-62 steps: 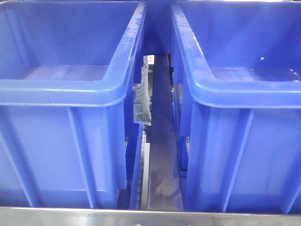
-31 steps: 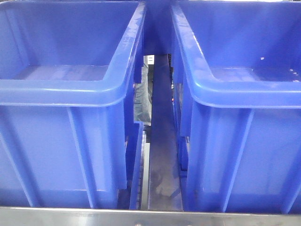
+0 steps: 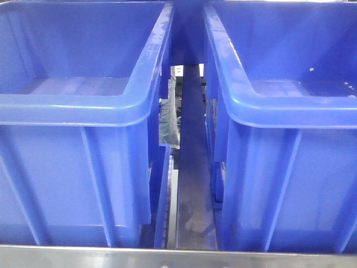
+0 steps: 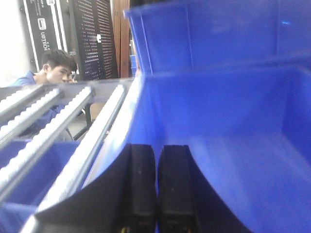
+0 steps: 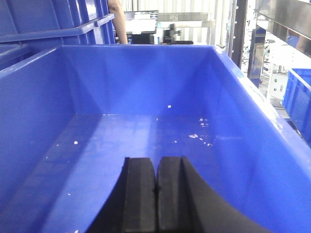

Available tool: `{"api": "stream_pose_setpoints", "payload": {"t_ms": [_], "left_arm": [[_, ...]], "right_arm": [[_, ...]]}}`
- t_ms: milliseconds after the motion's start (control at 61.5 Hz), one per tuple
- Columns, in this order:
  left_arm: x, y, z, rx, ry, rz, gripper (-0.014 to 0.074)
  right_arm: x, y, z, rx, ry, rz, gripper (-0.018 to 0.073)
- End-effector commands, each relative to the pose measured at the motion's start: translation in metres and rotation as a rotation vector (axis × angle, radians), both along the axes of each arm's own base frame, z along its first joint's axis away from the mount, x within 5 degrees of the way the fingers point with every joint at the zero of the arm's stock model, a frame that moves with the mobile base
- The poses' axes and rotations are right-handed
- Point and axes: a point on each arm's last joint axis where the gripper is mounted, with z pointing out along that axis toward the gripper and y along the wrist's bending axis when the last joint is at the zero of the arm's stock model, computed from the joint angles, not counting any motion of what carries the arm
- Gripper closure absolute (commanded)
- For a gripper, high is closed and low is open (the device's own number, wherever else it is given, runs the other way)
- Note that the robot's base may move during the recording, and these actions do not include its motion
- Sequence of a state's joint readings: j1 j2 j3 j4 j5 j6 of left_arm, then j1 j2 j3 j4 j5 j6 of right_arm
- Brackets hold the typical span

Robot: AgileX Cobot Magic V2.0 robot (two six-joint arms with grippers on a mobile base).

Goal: Sort and place red and blue blocks on shelf

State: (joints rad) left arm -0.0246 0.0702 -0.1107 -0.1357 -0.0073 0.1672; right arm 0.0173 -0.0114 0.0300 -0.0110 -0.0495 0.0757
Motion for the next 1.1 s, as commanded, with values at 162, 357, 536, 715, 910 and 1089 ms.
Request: {"api": "stream_pose_setpoints", "payload": {"t_ms": [162, 357, 536, 715, 910, 1089], "left_arm": [[-0.006, 0.001, -0.015, 0.008, -0.081, 0.006, 0.0472], [-0.003, -0.001, -0.033, 0.005, -0.059, -0.034, 0.0472], [-0.003, -0.002, -0.034, -0.001, -0.051, -0.040, 0.0472], [-0.003, -0.001, -0.034, -0.030, -0.050, -0.041, 0.0472], [-0.002, -0.001, -0.034, -0.044, -0.049, -0.042, 0.0472], [-0.002, -0.001, -0.034, -0.044, -0.049, -0.042, 0.0472]], "right_arm": [[-0.005, 0.000, 0.017, 0.003, -0.136, -0.003, 0.0503], [-0.005, 0.000, 0.017, 0.003, -0.137, -0.003, 0.0503], [-0.005, 0.000, 0.017, 0.003, -0.137, -0.003, 0.0503], [-0.005, 0.000, 0.017, 0.003, -0.137, -0.003, 0.0503], [-0.005, 0.000, 0.017, 0.003, -0.137, -0.003, 0.0503], [-0.005, 0.000, 0.017, 0.003, -0.137, -0.003, 0.0503]]}}
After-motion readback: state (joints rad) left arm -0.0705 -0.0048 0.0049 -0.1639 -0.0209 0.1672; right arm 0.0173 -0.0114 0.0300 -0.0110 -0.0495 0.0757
